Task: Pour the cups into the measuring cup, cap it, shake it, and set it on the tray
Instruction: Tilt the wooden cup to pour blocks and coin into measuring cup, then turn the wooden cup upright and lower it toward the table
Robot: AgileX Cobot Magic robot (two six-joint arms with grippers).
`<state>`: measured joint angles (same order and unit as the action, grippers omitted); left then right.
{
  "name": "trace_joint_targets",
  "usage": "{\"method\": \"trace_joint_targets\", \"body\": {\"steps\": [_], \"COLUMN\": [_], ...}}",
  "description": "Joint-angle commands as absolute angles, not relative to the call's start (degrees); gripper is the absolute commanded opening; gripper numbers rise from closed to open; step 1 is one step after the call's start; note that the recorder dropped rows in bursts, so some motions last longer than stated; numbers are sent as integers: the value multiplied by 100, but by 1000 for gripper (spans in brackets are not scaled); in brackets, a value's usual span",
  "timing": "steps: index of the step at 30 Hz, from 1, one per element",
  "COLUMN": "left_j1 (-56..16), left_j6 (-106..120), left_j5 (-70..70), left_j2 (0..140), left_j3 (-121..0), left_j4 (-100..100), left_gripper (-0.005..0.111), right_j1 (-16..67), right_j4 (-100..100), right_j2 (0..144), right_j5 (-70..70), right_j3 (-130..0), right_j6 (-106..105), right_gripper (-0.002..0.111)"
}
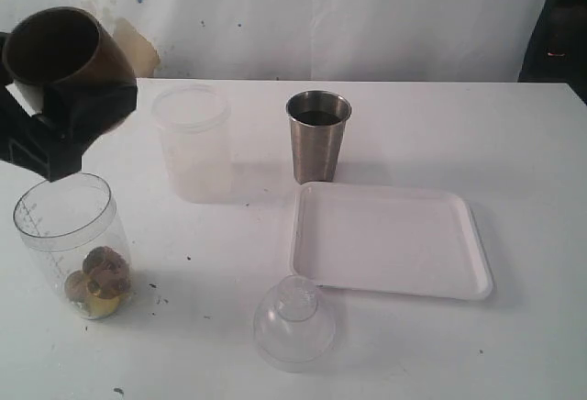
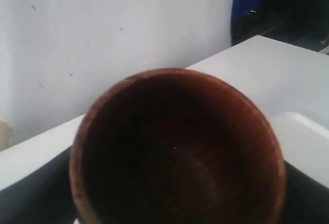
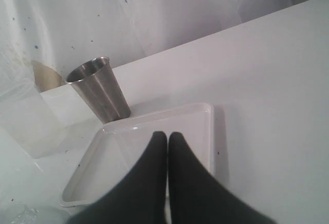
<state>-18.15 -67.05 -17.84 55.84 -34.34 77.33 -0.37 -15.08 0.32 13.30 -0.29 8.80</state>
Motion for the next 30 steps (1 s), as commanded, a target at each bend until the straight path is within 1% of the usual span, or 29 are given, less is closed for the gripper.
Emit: {"method": "trace_joint_targets", "body": {"steps": [1,7,13,17,19,21,23,25,30], "left_j1": [-1779,-1779,-1823,-2227,-2530,-2908,-3199,-3411,-3749], "left_j6": [-6922,-7181,-7558,-7861,-7850,-7543,-6721,-5372,-2273], "left_j5": [-1908,-2543,-3255,-2953,-2482,-1686,-1324,-1505,-1895], "left_j2": [5529,5529,5539,5539,5539,5539,5539,5539,5674], "left_j3": [-3195,-2749,-2648,-2551,-2364,-2087,-1811,-1612,-1200], "left_j4": [7803,8225,8233,8124,7857,7088,5913,4673,855], "left_gripper": [0,0,0,0,0,0,0,0,0], "right_j1": [-58,-58,-58,-58,-58,-58,-58,-58,-58], "right_j4": [-1496,-1496,-1496,-1496,-1496,-1496,-1496,-1496,-1496], "right_j2": [0,0,0,0,0,0,0,0,0], "right_j5": [1274,1274,1274,1274,1274,1274,1274,1274,1274], "right_j3": [0,0,0,0,0,0,0,0,0], "right_j6": [882,882,882,882,882,882,882,882,882], "right_gripper": [0,0,0,0,0,0,0,0,0]}}
